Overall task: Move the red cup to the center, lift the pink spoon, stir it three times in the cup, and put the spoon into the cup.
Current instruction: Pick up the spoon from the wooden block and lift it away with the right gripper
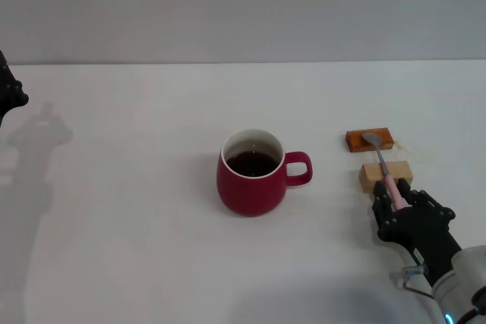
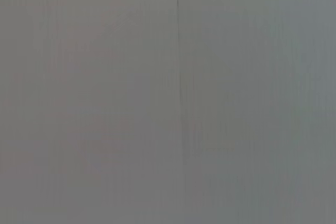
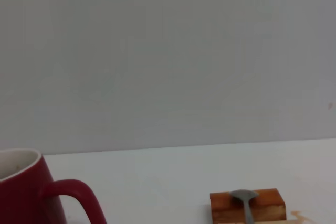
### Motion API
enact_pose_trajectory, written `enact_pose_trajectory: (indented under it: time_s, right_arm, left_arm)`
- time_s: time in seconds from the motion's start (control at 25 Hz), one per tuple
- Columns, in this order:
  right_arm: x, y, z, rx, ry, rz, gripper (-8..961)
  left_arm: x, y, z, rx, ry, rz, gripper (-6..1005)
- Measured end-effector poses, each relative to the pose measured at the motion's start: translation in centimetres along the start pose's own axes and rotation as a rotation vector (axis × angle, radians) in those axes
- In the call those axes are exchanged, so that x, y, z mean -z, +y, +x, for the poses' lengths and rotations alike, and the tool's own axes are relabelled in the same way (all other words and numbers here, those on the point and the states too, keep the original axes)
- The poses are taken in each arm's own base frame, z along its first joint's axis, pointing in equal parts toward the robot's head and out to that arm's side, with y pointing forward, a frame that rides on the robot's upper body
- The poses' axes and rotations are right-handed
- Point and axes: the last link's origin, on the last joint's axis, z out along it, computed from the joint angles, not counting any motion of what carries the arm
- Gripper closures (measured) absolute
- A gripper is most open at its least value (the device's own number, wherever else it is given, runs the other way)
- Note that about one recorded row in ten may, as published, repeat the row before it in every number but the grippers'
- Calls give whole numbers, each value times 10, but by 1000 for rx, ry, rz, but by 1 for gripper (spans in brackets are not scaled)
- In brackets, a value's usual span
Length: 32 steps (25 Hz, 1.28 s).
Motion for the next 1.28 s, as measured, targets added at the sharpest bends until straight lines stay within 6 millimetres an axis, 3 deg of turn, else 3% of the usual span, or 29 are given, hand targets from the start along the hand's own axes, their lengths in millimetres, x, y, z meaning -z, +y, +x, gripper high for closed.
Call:
enact_pose_trajectory:
  time_s: [1.28]
  right_arm:
    - [-2,-1,1,11,7,0,757]
  left_arm:
    - [0,-4,0,-1,-1,14,1001]
